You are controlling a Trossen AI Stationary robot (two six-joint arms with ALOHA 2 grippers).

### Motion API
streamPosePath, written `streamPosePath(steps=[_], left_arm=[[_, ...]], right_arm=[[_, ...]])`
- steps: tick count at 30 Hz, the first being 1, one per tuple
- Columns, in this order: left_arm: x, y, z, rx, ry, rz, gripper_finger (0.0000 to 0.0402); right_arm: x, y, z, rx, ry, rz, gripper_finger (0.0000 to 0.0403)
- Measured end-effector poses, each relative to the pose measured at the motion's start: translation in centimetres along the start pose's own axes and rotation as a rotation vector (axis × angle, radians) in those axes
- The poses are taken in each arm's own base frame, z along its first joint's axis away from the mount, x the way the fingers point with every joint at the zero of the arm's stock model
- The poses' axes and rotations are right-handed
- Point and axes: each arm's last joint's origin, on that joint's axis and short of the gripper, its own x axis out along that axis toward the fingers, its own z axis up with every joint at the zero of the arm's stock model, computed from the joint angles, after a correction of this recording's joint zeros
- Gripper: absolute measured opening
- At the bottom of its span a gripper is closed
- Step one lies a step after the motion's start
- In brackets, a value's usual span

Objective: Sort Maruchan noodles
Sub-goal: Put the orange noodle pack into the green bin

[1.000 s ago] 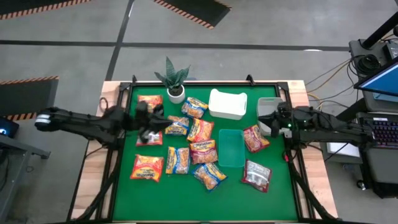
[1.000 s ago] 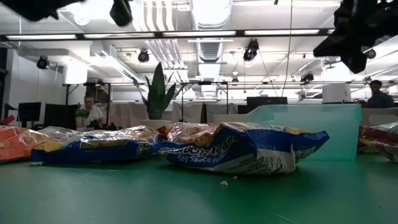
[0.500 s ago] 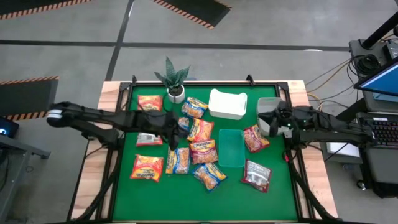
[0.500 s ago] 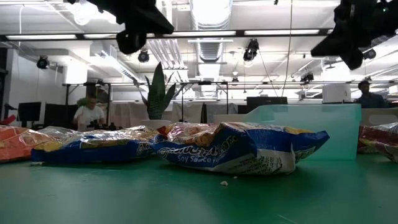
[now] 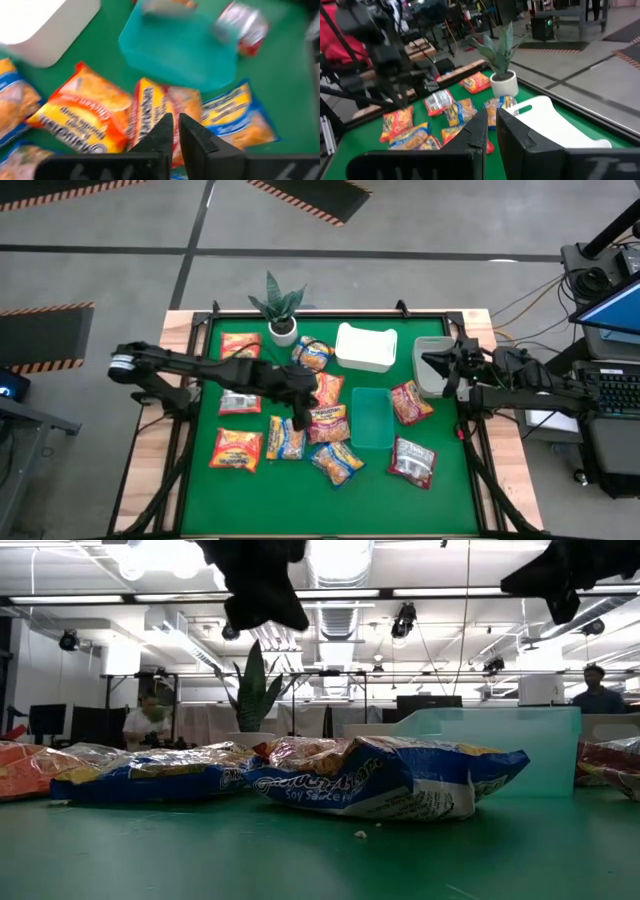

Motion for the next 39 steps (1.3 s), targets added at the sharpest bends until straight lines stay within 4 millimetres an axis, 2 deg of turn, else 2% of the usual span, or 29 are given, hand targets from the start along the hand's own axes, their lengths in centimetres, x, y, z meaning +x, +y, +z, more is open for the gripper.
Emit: streamPosePath(steps=[6, 13, 17, 26, 34, 39], left_arm=[[2.8, 0.0, 0.2, 0.041, 0.169, 0.151, 0.0082], [5.3, 0.9, -0.5, 0.082, 0.165, 0.443, 0.017], [5.8, 1.2, -1.4, 0.108, 0.154, 0.457, 0.02], [6.0, 2.3, -4.3, 0.057, -0.069, 0.378, 0.0208], [7.7, 3.3, -6.6, -0.025, -0.267, 0.363, 0.0208], [8.5, 3.9, -7.8, -0.074, -0.284, 0.458, 0.0208]], right_arm=[[0.0, -0.1, -0.2, -0.006, 0.01, -0.002, 0.0028], [0.0, -0.2, -0.6, -0.014, 0.047, -0.006, 0.0028], [0.0, -0.2, -0.9, -0.015, 0.077, -0.014, 0.0028], [0.0, -0.4, -1.4, 0.014, 0.128, -0.032, 0.0028], [0.3, -0.6, -2.2, 0.036, 0.159, -0.04, 0.0028], [0.4, -0.6, -2.6, 0.057, 0.179, -0.015, 0.0028]])
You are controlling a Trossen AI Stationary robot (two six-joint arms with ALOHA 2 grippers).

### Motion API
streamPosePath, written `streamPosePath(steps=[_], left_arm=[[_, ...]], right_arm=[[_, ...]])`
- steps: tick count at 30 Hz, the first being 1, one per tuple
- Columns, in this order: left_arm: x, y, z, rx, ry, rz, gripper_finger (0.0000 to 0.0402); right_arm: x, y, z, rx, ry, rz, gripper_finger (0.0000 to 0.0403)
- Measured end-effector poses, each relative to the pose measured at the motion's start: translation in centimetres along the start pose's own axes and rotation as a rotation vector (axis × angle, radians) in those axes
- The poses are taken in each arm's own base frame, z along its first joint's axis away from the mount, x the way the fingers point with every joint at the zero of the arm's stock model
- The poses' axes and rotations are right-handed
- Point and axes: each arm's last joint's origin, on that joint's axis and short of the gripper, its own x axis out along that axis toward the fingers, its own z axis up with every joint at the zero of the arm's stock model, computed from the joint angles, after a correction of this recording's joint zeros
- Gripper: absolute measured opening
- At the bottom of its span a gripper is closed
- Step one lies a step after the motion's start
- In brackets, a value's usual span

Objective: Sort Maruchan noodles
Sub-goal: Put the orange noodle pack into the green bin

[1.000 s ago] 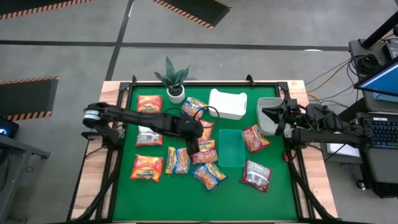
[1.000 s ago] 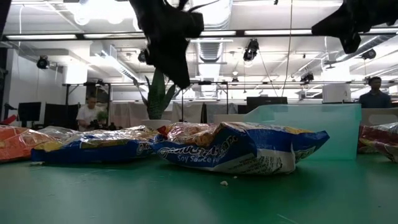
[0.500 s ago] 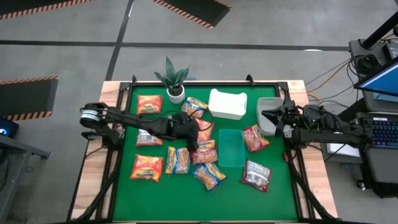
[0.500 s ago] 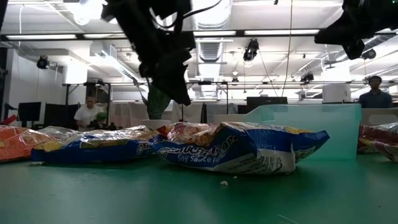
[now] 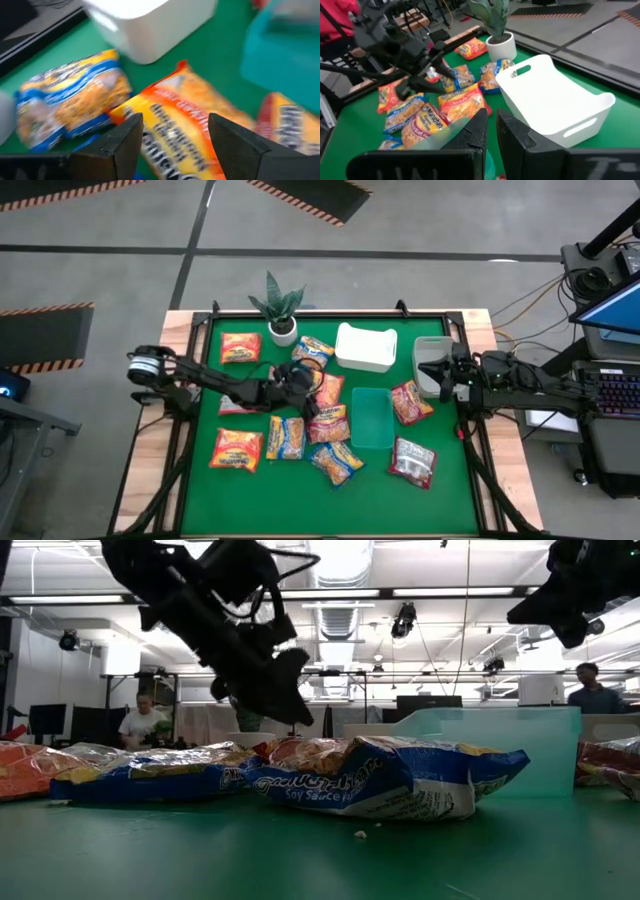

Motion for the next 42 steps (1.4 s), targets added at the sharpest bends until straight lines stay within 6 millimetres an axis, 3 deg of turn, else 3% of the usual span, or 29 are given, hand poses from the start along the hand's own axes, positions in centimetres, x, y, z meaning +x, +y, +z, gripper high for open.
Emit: streamPosePath(steps=[14, 19, 29, 35, 42], left_arm=[[0.9, 0.4, -2.2, -0.153, 0.001, 0.03, 0.0208], [2.1, 0.0, -3.1, -0.168, -0.019, 0.02, 0.0208], [2.5, -0.3, -2.5, -0.153, -0.003, 0.037, 0.02], [2.6, -0.2, -2.5, -0.158, -0.001, 0.04, 0.0144], [2.6, -0.2, -2.4, -0.148, 0.014, 0.046, 0.0017]], right_arm=[[0.7, -0.3, -1.1, 0.042, 0.037, 0.003, 0.0028], [0.8, -0.3, -1.2, 0.054, 0.037, 0.003, 0.0028], [1.0, -0.3, -1.3, 0.059, 0.034, 0.007, 0.0028], [1.0, -0.3, -1.3, 0.059, 0.034, 0.007, 0.0028], [1.0, -0.3, -1.3, 0.059, 0.034, 0.008, 0.0028]])
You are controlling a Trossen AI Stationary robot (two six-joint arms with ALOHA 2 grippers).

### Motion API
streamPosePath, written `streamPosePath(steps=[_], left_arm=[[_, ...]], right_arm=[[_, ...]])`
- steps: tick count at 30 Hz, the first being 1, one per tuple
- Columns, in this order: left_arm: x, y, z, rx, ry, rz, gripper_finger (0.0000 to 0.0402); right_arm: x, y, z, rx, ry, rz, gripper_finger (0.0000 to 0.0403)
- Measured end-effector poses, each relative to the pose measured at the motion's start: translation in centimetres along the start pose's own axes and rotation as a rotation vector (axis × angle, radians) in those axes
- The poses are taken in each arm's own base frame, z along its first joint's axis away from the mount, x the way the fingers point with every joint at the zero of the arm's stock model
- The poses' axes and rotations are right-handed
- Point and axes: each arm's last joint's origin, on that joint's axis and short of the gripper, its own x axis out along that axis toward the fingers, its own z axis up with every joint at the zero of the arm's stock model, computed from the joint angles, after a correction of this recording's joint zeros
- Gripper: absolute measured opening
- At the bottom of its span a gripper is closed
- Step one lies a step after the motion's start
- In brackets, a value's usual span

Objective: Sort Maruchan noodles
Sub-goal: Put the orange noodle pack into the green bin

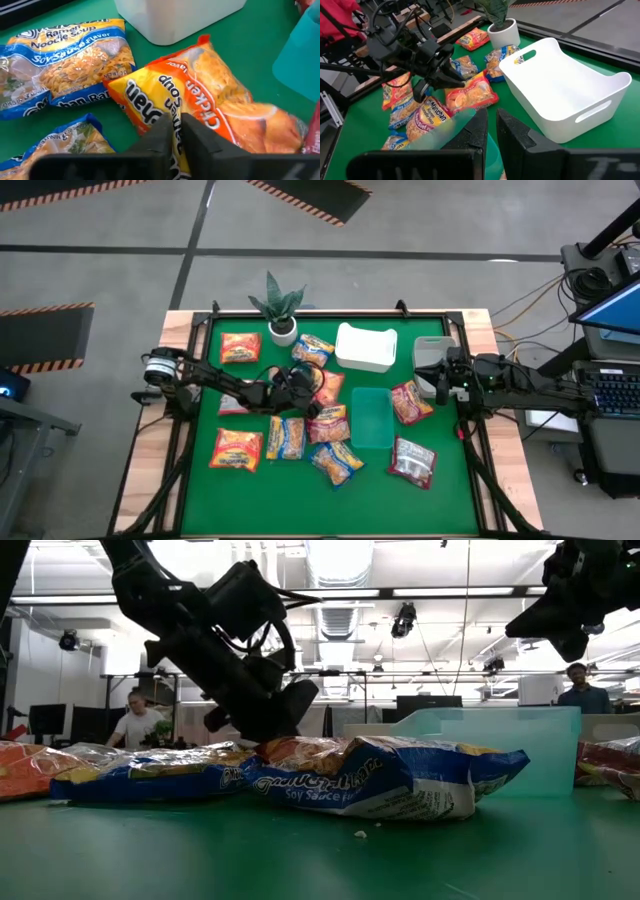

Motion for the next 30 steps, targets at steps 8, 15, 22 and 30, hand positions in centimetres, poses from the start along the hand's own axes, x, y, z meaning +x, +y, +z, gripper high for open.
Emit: streamPosePath(steps=[8, 15, 22, 30], left_arm=[[-0.9, -1.4, 0.8, 0.102, 0.027, -0.011, 0.0001], [-3.6, -3.6, 4.7, 0.217, -0.118, -0.049, 0.0], [-5.8, -4.9, 8.7, 0.283, -0.234, -0.077, 0.0], [-6.2, -6.5, 11.3, 0.333, -0.307, -0.12, 0.0]], right_arm=[[0.0, 0.0, 0.0, -0.001, 0.002, -0.001, 0.0028], [0.1, -0.1, -0.2, -0.001, 0.006, -0.004, 0.0028], [0.1, -0.1, -0.2, -0.002, 0.007, -0.004, 0.0028], [0.1, -0.1, -0.2, -0.001, 0.006, -0.004, 0.0028]])
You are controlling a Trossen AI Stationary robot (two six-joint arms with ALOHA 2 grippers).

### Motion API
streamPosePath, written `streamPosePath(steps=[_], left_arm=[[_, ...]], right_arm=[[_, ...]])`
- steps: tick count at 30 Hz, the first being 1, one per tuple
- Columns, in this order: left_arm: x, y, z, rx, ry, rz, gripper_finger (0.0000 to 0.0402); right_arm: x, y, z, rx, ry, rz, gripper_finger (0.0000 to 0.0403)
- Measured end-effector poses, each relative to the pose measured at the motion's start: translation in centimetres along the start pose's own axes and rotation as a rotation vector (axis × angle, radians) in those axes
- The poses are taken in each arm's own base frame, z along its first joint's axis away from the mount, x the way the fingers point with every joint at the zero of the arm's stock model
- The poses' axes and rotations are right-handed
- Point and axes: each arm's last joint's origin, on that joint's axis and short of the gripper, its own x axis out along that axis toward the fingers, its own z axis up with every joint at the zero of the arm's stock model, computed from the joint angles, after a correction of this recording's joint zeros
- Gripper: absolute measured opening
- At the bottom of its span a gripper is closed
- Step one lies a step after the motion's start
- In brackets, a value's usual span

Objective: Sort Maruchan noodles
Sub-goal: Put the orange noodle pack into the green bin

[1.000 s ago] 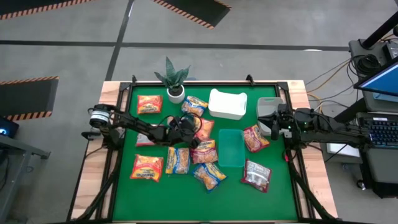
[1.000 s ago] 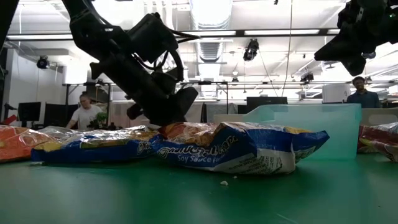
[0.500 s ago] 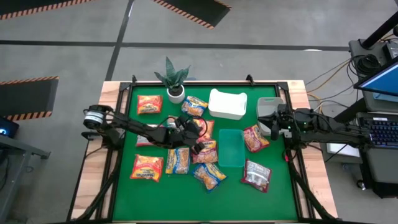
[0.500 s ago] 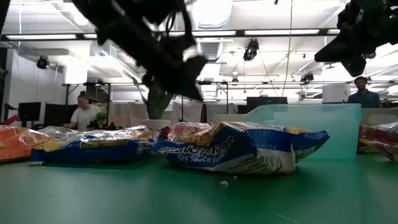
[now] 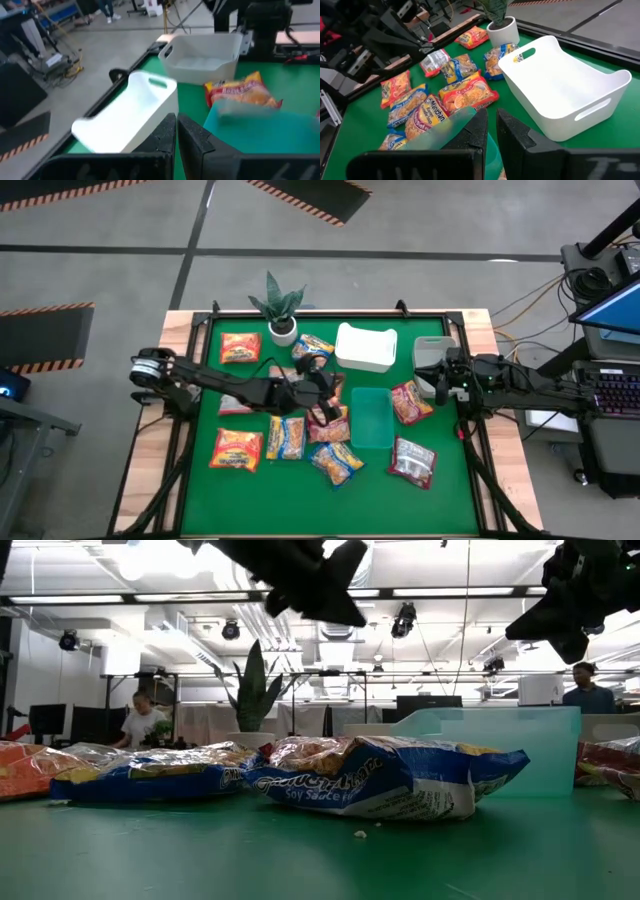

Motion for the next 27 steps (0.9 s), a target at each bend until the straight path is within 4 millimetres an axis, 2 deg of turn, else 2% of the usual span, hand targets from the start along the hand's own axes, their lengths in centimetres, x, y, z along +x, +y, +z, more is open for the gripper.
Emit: streamPosePath(steps=[5, 9, 13, 16, 20, 23, 27], left_arm=[[1.2, -1.0, 0.9, 0.061, -0.028, -0.001, 0.0], [1.8, -1.7, 1.4, 0.087, 0.019, -0.043, 0.0], [1.1, -1.7, 1.5, -0.031, 0.208, -0.036, 0.0], [0.5, -0.4, 1.3, -0.184, 0.427, 0.001, 0.0011], [0.0, 0.5, 1.3, -0.338, 0.592, 0.002, 0.0061], [-0.1, 0.4, 1.2, -0.414, 0.654, -0.047, 0.0124], [-0.1, 1.0, 0.7, -0.476, 0.686, 0.042, 0.0214]], right_arm=[[0.0, 0.0, 0.0, 0.0, 0.0, 0.0, 0.0028], [0.0, 0.0, 0.0, 0.0, 0.001, 0.001, 0.0028], [0.0, 0.0, -0.1, -0.001, 0.011, 0.017, 0.0028], [0.1, 0.0, -0.1, 0.003, 0.015, 0.021, 0.0028], [0.1, 0.0, -0.1, 0.004, 0.014, 0.021, 0.0028], [0.1, 0.0, -0.1, 0.005, 0.014, 0.021, 0.0028], [0.1, 0.0, -0.1, 0.006, 0.016, 0.023, 0.0028]])
